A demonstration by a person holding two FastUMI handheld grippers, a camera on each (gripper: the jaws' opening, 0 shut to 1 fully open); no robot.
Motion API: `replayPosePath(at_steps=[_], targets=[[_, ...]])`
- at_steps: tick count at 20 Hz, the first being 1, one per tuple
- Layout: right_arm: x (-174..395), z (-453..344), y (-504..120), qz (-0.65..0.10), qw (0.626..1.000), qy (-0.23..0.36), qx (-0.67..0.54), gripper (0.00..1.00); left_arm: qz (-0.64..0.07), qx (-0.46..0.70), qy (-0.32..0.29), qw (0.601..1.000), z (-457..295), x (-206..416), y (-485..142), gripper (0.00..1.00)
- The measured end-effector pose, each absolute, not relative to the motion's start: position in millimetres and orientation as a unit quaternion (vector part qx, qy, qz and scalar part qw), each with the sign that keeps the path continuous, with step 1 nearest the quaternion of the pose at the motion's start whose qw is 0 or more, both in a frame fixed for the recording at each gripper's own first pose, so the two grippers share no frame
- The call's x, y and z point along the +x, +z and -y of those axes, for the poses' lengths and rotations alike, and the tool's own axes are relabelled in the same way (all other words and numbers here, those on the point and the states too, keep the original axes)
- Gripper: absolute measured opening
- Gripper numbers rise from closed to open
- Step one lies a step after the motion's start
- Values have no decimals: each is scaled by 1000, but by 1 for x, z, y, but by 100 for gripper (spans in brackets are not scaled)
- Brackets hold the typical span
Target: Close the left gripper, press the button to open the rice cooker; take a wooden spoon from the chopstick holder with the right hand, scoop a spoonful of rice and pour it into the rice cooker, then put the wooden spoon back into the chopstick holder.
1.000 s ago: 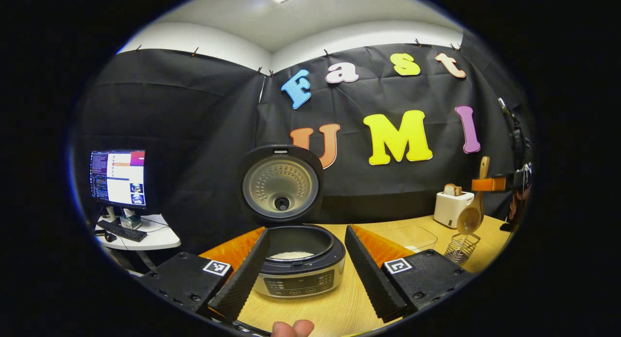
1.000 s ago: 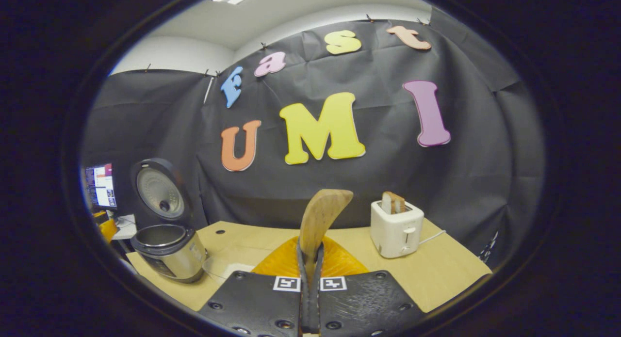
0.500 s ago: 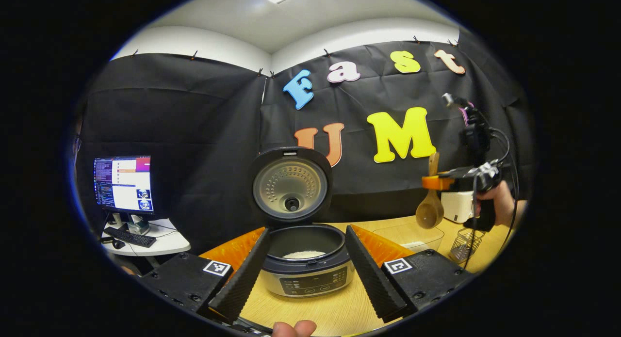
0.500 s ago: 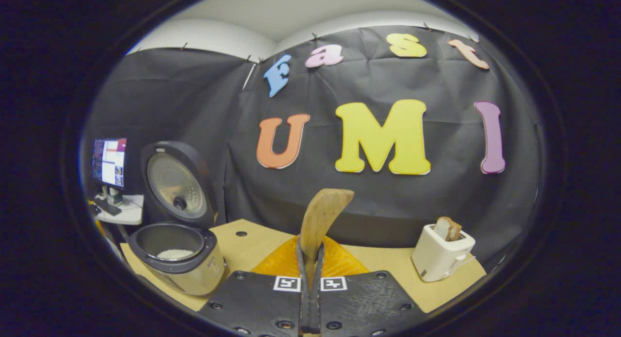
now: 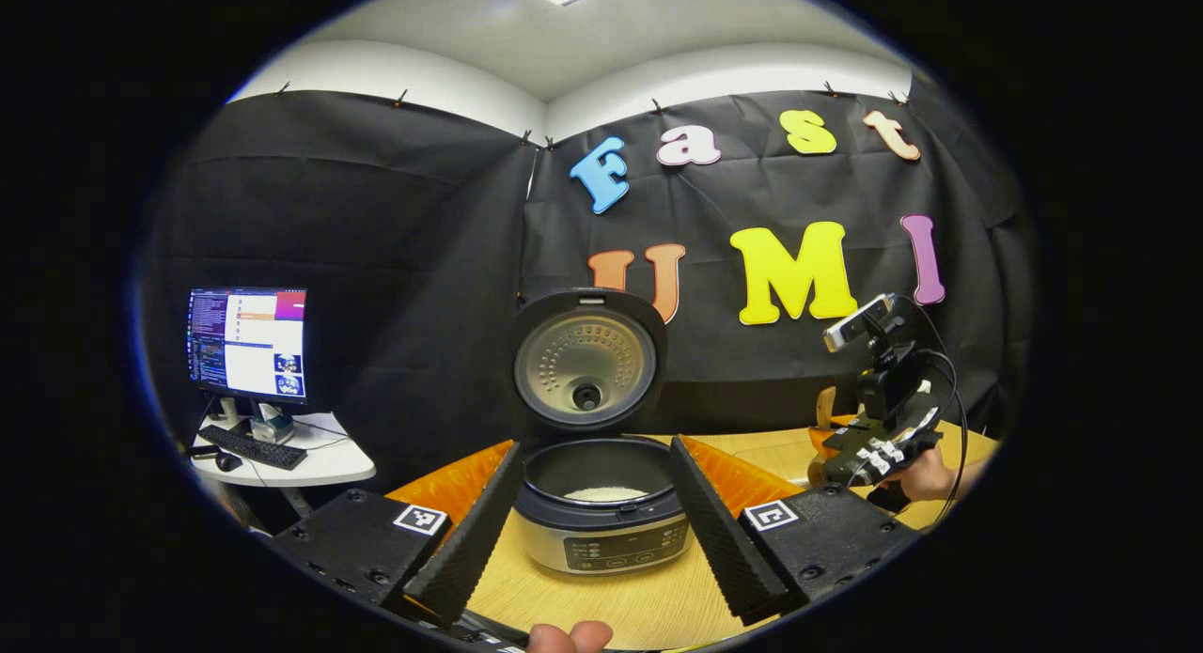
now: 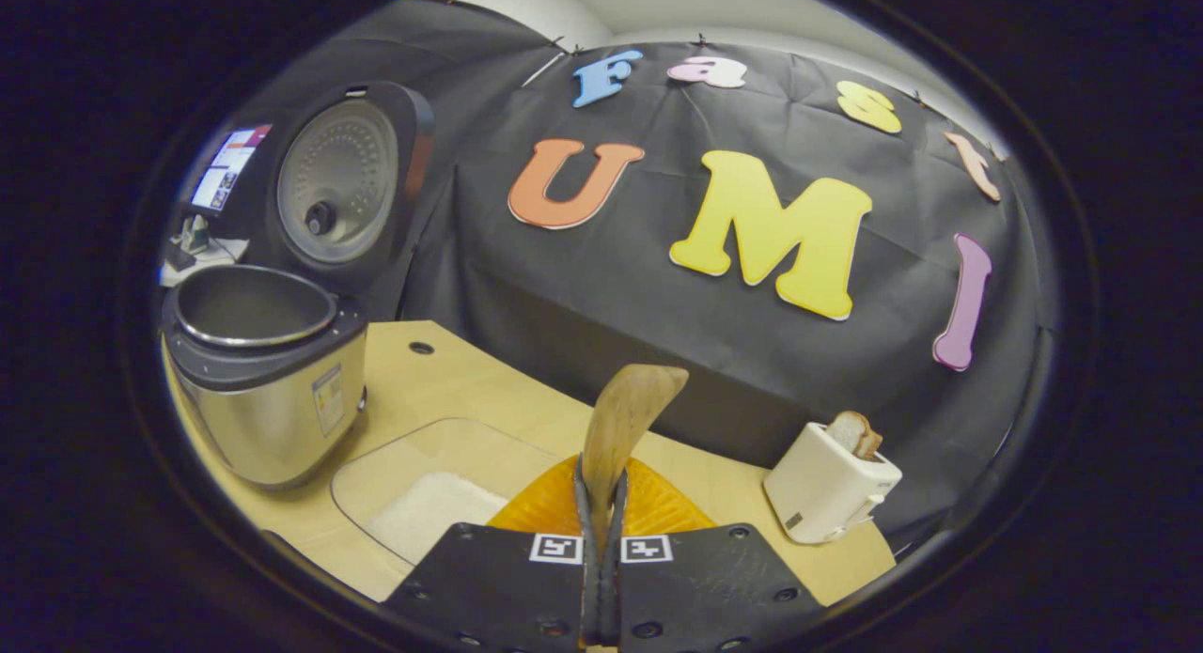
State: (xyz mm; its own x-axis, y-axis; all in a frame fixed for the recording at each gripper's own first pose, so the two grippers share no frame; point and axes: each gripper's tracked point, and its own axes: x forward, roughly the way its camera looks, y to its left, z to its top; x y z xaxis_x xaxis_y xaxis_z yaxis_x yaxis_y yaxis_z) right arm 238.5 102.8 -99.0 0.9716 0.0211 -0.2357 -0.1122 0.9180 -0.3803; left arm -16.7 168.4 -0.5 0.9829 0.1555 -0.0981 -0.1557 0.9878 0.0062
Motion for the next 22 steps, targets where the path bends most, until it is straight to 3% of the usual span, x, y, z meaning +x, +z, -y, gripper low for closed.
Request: replayPosePath(at_steps=[9,14,22], targets=[[224,-164,-121,-161,979,85,-93,0,-49,-11,80,996,-177,-21,3,99],[231,-180,-121,-192,977,94,24,0,-53,-28,81,995,-182,-21,1,99],[241,-172,-120,-246,924,95,278,0,-52,-22,81,995,-181,-22,4,99]])
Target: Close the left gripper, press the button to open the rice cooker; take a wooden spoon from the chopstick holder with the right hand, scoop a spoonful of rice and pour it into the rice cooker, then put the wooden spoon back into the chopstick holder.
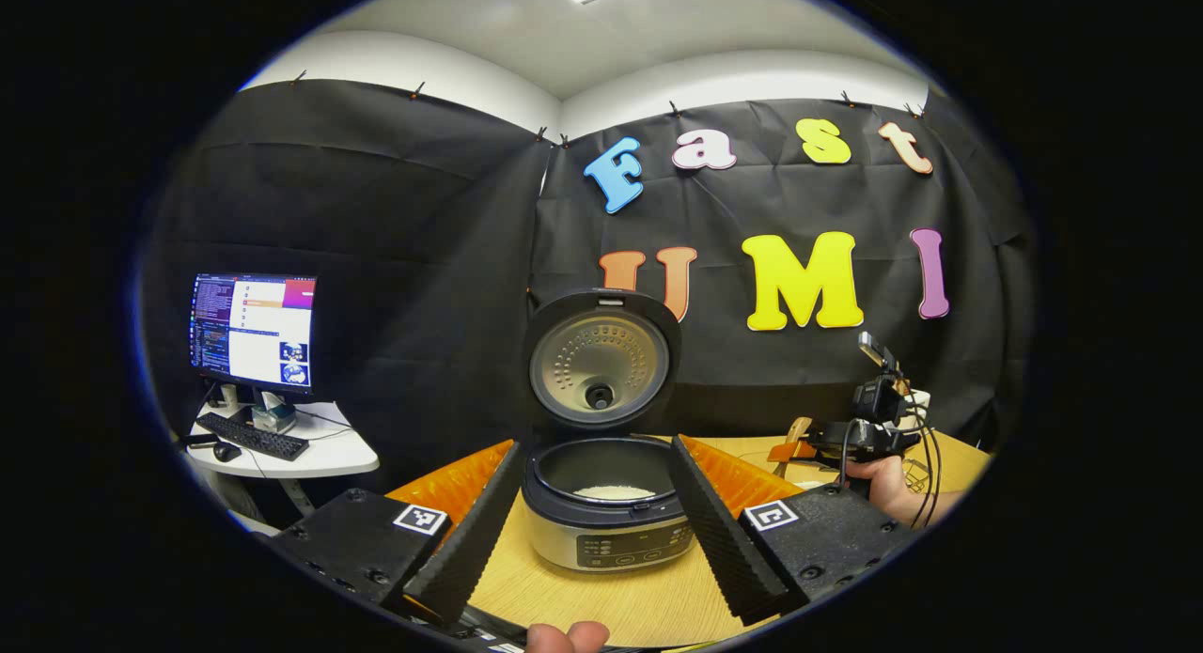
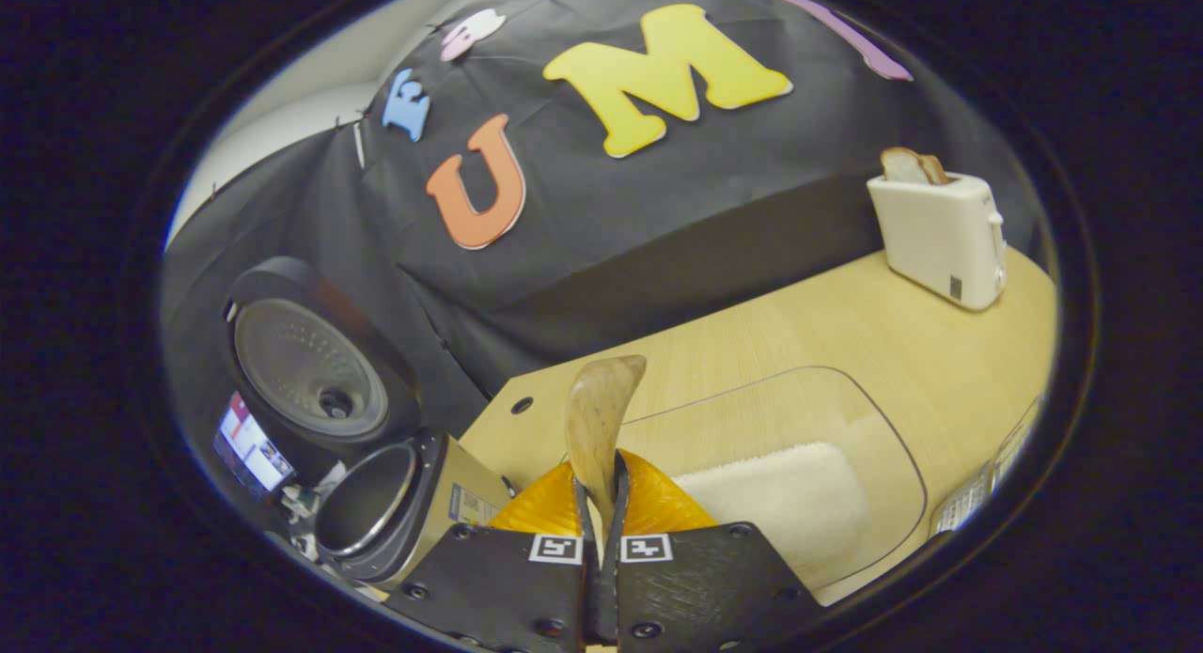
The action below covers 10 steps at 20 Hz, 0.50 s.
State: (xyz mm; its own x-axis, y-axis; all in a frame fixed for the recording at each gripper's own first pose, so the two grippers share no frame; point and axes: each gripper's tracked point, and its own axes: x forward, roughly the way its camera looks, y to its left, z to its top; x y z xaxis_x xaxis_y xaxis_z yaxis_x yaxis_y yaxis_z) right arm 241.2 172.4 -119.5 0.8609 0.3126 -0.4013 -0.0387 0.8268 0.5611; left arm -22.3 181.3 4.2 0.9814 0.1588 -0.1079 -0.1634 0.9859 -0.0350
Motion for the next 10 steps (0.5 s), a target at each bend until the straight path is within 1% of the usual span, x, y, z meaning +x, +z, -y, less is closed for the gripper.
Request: replayPosePath(at_steps=[2,7,10], targets=[[243,-168,-121,-256,907,86,322,0,-53,-20,79,995,-181,-22,3,99],[245,-143,-122,-263,884,75,379,0,-55,-22,86,994,-185,-22,1,99],[247,-124,-114,-252,882,67,393,0,-57,-27,91,994,-187,-23,0,98]])
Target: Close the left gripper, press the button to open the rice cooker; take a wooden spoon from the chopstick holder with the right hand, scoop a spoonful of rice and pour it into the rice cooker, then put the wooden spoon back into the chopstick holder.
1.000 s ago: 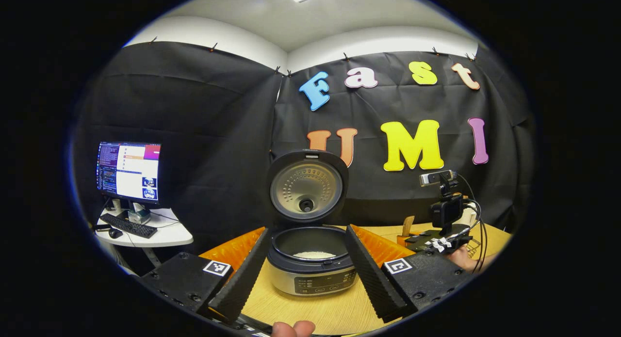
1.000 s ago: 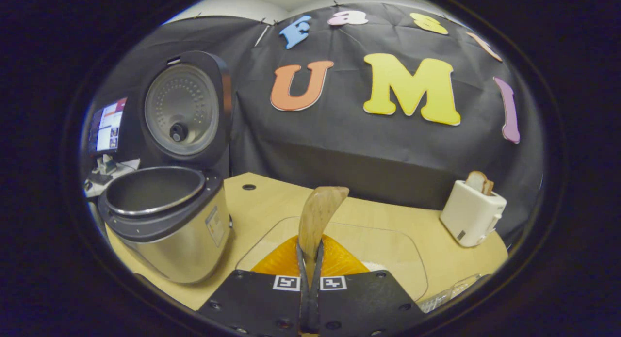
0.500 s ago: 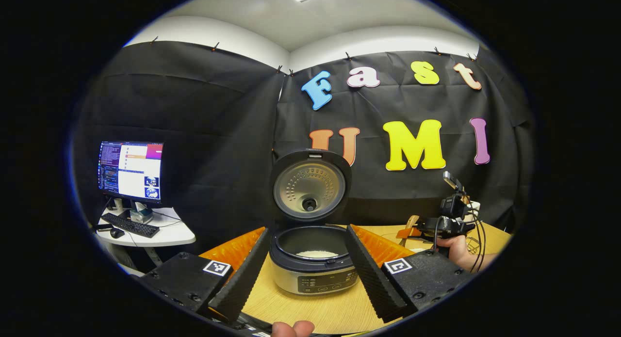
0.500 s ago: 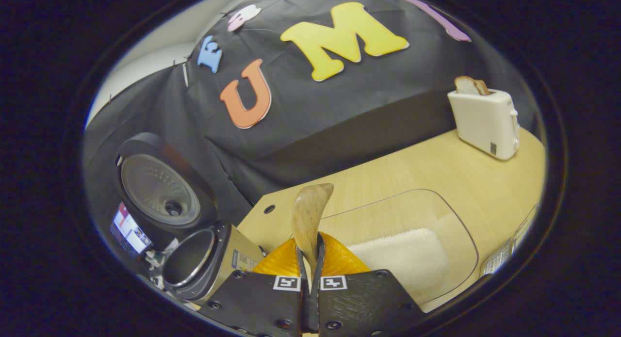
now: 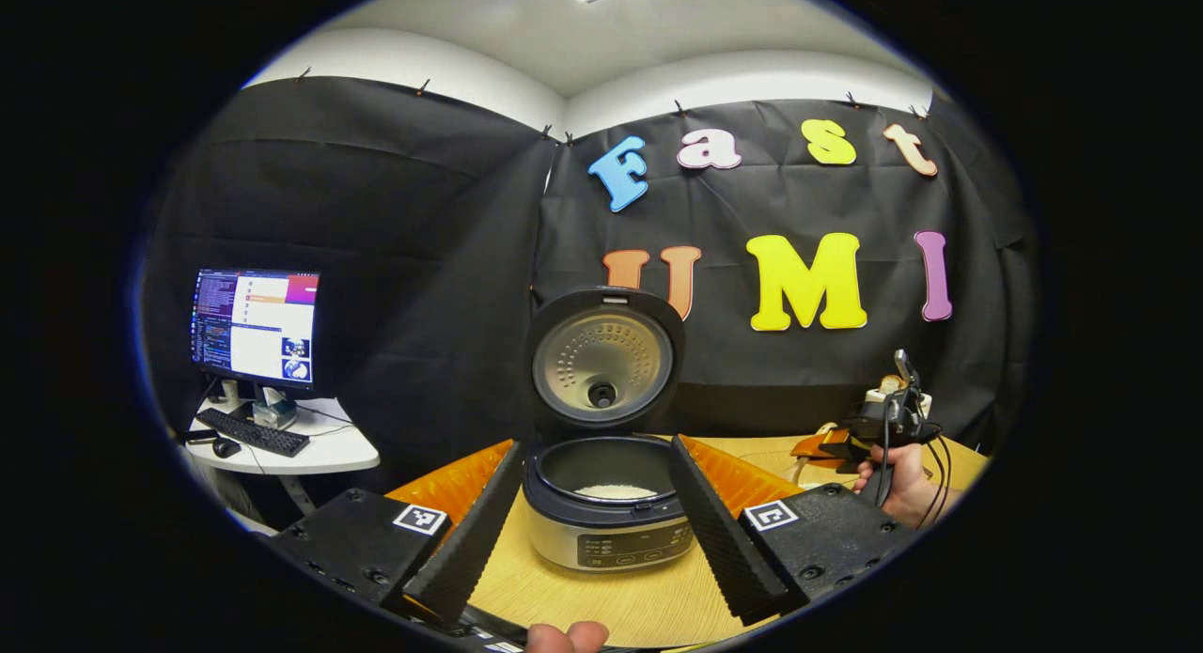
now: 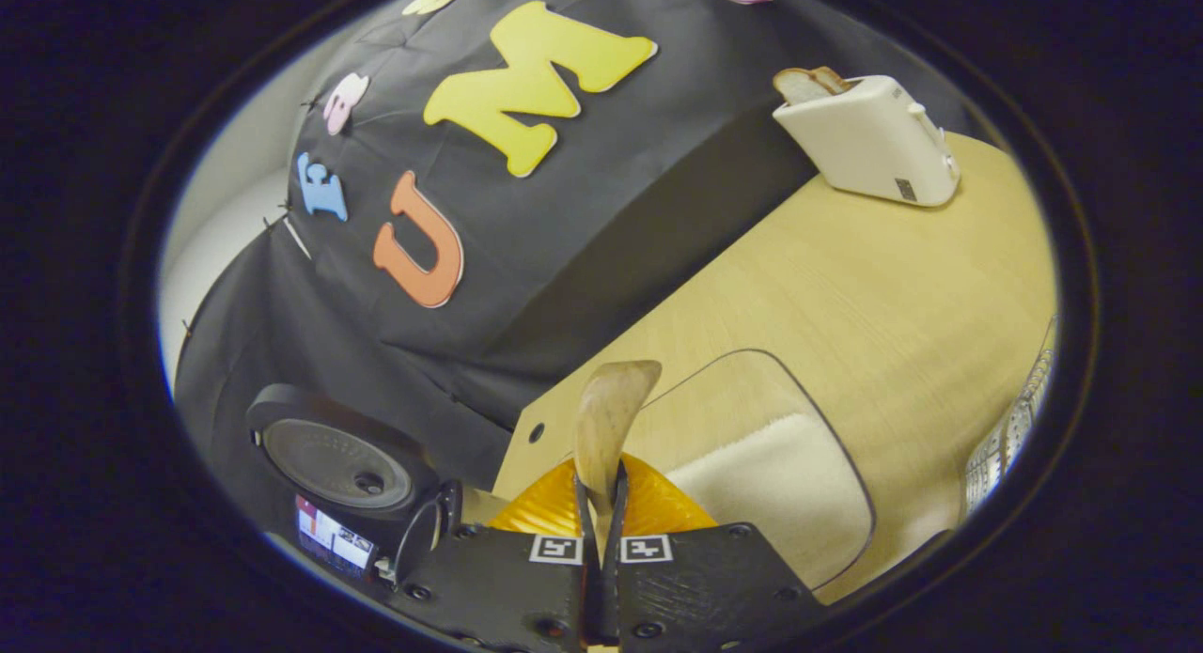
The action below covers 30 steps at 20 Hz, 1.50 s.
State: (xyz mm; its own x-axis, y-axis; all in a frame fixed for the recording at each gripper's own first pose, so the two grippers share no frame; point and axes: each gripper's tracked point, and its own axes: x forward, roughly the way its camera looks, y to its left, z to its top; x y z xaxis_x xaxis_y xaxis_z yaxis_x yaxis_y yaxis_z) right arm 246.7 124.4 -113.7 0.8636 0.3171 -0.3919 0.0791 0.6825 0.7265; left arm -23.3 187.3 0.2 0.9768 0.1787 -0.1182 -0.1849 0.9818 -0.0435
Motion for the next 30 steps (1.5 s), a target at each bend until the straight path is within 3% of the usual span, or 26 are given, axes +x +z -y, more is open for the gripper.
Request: replayPosePath(at_steps=[10,20,26,30], targets=[[246,-80,-69,-202,866,65,452,0,-60,-24,98,993,-191,-22,-2,98],[248,-155,0,-197,830,139,502,0,-80,4,121,989,-222,-31,-13,99],[248,-249,26,-204,852,192,442,0,-79,-4,122,989,-236,-38,-11,99],[244,-303,35,-192,887,220,358,0,-81,-3,124,989,-241,-40,-13,98]])
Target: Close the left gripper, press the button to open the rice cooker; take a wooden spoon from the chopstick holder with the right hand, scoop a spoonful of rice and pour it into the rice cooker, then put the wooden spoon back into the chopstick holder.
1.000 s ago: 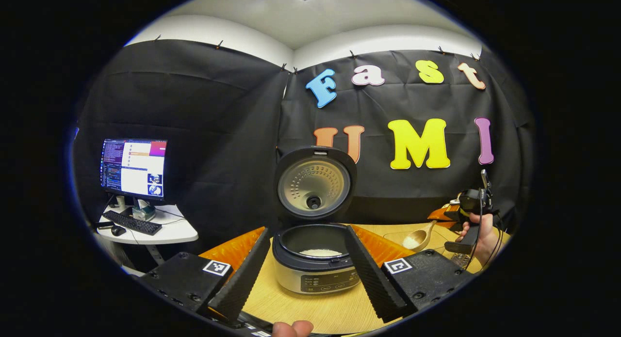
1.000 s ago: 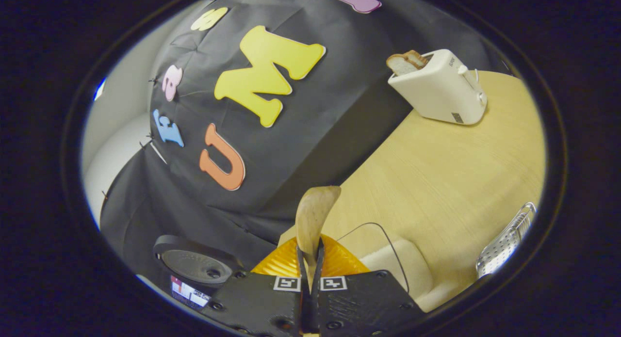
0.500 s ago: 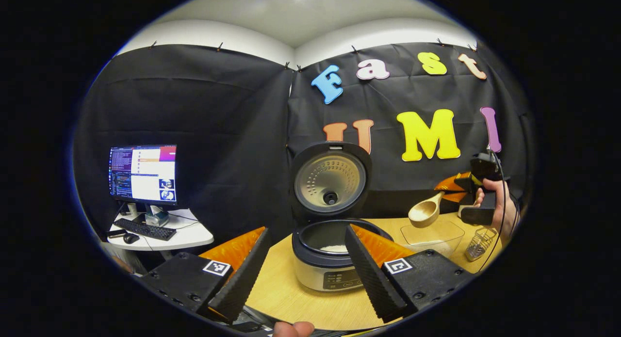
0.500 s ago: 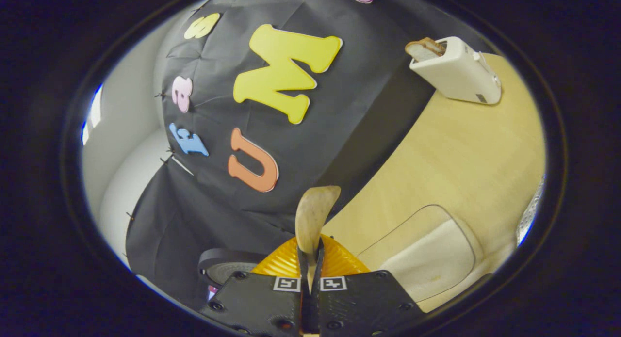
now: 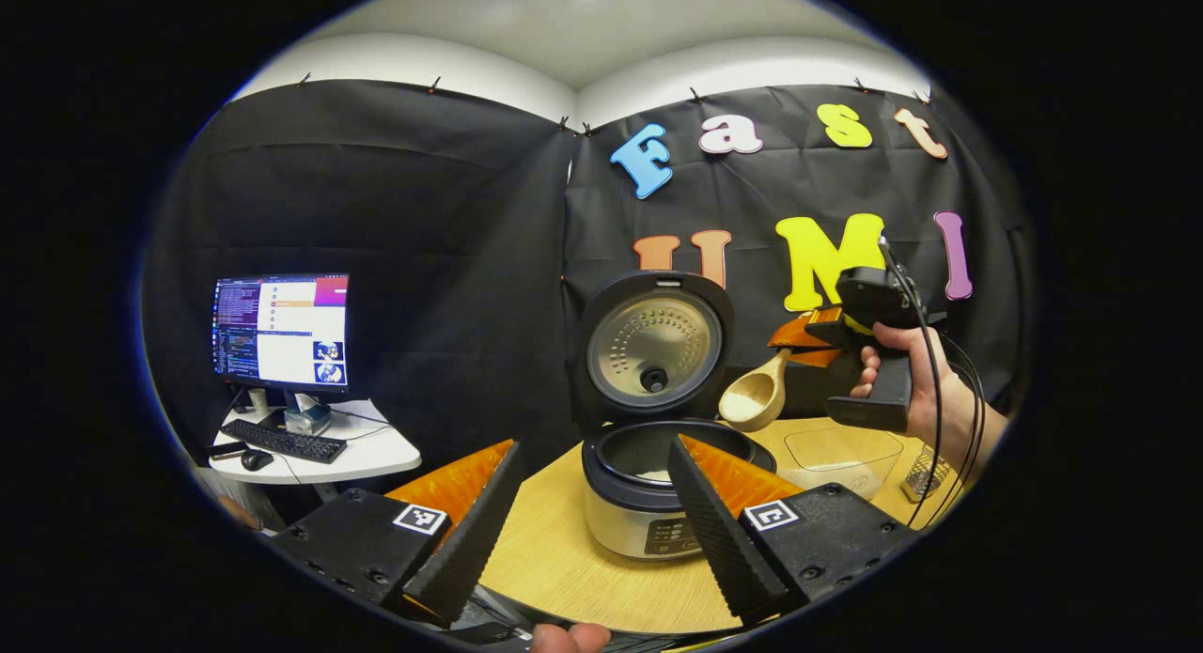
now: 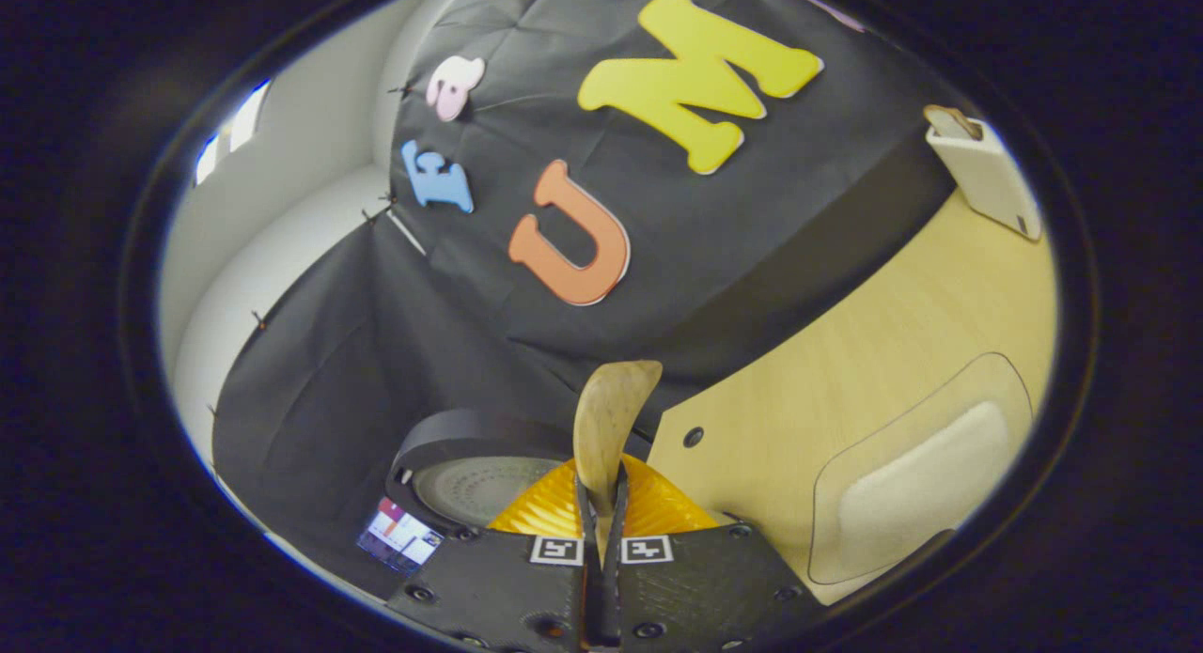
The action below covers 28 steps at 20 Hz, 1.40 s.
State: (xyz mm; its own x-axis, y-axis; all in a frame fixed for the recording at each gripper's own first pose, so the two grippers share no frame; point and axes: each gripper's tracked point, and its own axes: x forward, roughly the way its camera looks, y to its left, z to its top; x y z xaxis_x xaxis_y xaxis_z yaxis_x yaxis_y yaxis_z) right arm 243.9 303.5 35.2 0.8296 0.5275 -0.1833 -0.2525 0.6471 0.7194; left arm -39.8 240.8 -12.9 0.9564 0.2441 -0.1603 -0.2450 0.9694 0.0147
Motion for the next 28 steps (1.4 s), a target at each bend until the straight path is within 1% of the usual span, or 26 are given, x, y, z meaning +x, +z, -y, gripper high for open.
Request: replayPosePath(at_steps=[5,9,14,19,23,25,27,28], targets=[[241,-340,37,-171,916,236,276,0,-86,-4,126,988,-244,-40,-17,99],[241,-358,27,-156,939,242,186,0,-85,-6,126,988,-245,-39,-16,99],[237,-371,23,-140,950,249,126,0,-81,-7,128,988,-246,-41,-13,98],[230,-380,37,-85,964,247,44,0,-81,-12,138,987,-251,-43,-14,99],[219,-395,51,-16,966,247,-69,0,-78,-14,140,987,-252,-44,-12,98],[207,-407,57,27,959,251,-125,0,-76,-13,139,987,-249,-43,-11,98],[198,-419,55,49,950,262,-162,1,-74,-13,139,987,-246,-42,-8,99],[194,-424,55,56,946,267,-174,0,-73,-13,140,987,-245,-42,-7,99]])
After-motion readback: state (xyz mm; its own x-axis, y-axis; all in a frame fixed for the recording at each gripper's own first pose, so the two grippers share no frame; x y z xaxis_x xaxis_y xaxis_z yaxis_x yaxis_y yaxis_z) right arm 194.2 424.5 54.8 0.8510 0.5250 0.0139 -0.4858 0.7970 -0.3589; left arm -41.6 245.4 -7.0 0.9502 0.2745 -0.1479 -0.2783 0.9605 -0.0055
